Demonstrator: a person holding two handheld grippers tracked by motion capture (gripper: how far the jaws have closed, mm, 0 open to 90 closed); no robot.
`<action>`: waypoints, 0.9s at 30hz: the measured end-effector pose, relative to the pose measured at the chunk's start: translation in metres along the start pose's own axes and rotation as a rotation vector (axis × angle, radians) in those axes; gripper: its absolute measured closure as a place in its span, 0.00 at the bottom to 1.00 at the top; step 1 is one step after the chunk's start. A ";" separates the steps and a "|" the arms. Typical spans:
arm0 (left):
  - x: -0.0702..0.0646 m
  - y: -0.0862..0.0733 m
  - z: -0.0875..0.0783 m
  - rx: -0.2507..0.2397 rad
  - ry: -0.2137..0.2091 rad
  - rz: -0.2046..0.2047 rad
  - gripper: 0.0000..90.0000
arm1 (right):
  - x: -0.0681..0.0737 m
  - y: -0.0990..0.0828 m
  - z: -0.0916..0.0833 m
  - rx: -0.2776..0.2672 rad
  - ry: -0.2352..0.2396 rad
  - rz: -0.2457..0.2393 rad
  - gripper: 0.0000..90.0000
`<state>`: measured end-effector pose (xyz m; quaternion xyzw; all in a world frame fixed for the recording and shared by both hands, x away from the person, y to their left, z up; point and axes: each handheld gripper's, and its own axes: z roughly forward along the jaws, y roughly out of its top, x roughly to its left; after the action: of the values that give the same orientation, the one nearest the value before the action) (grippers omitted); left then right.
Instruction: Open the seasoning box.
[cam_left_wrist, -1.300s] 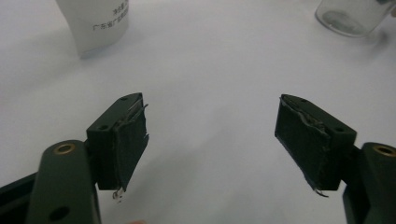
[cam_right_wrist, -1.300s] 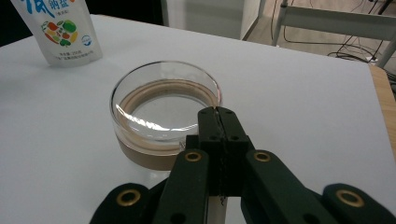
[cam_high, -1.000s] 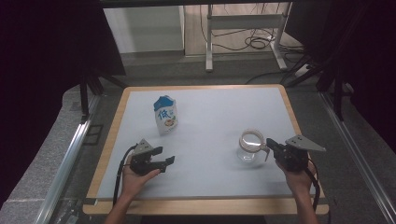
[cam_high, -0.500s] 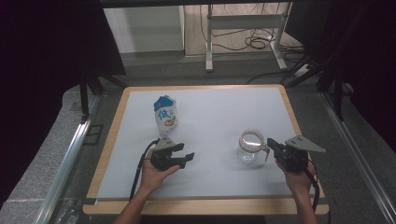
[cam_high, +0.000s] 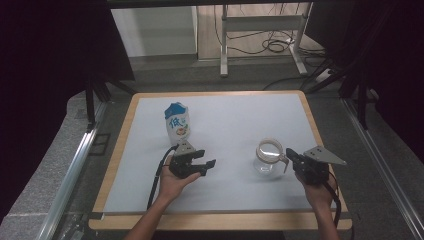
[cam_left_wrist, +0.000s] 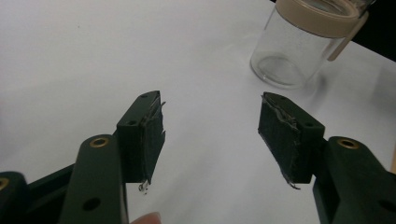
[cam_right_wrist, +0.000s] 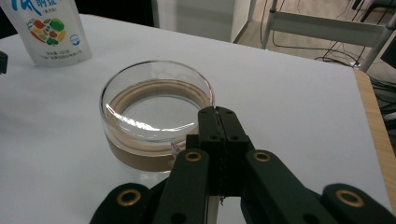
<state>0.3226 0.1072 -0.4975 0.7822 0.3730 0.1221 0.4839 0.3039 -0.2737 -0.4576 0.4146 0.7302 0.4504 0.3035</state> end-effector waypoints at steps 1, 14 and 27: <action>-0.001 0.001 0.001 0.002 0.002 0.005 0.45 | 0.000 0.000 0.000 -0.001 -0.002 -0.001 1.00; -0.010 0.018 0.020 -0.002 -0.018 0.017 0.55 | -0.002 -0.003 -0.002 -0.012 0.011 0.026 1.00; -0.012 0.025 0.034 0.009 -0.043 0.021 0.62 | 0.000 -0.004 -0.004 -0.008 -0.004 0.005 1.00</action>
<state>0.3449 0.0702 -0.4912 0.7905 0.3550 0.1087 0.4871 0.2992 -0.2768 -0.4594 0.4161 0.7267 0.4534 0.3054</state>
